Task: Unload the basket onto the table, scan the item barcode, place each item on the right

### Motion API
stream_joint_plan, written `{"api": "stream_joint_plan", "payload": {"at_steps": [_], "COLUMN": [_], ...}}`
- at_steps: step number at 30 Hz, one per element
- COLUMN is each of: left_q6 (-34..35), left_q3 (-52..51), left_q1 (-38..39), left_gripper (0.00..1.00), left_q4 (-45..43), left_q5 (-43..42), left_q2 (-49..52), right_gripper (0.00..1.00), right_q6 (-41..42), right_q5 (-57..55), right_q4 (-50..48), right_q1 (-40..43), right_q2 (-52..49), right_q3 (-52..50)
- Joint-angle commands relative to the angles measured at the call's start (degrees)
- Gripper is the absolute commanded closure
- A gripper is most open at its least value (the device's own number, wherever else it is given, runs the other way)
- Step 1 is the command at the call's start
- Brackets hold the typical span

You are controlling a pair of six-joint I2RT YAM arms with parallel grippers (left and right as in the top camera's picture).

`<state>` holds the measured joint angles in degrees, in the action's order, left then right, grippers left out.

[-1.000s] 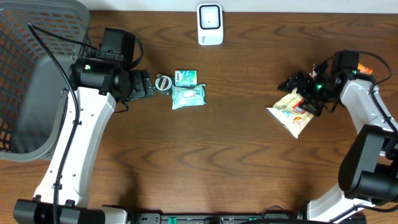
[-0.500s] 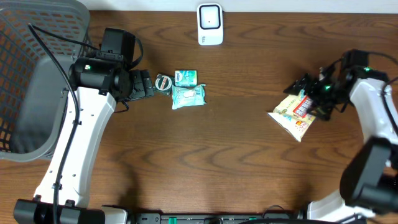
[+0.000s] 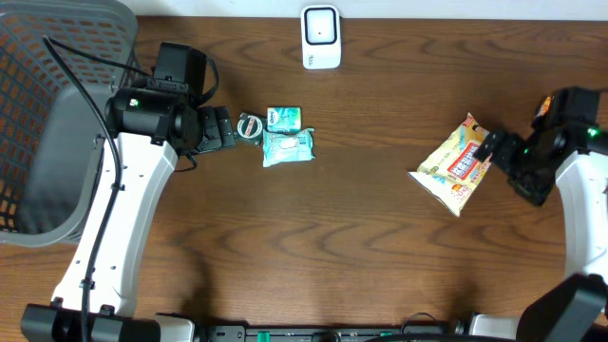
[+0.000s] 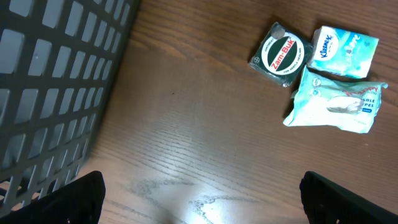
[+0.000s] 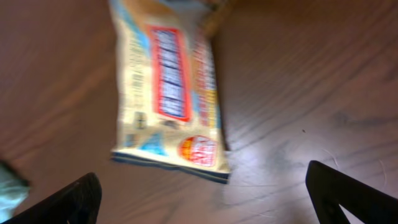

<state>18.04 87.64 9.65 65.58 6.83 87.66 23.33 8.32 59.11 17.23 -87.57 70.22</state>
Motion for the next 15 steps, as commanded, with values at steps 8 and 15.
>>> {"api": "stream_joint_plan", "payload": {"at_steps": [8,15], "left_q6": [0.28,0.28], "left_q3": [-0.04,-0.04], "left_q1": [-0.11,-0.11], "left_gripper": [0.01,0.01], "left_q4": [0.11,0.11], "left_q5": [0.94,0.94], "left_q2": [-0.09,-0.09], "right_gripper": [0.01,0.02], "right_q6": [-0.68,1.62], "right_q5": [7.37,8.57], "right_q4": [-17.88,-30.77], "right_q1": [4.70,3.74], "right_q2": [-0.94,-0.94], "right_q3": [-14.67,-22.12]}}
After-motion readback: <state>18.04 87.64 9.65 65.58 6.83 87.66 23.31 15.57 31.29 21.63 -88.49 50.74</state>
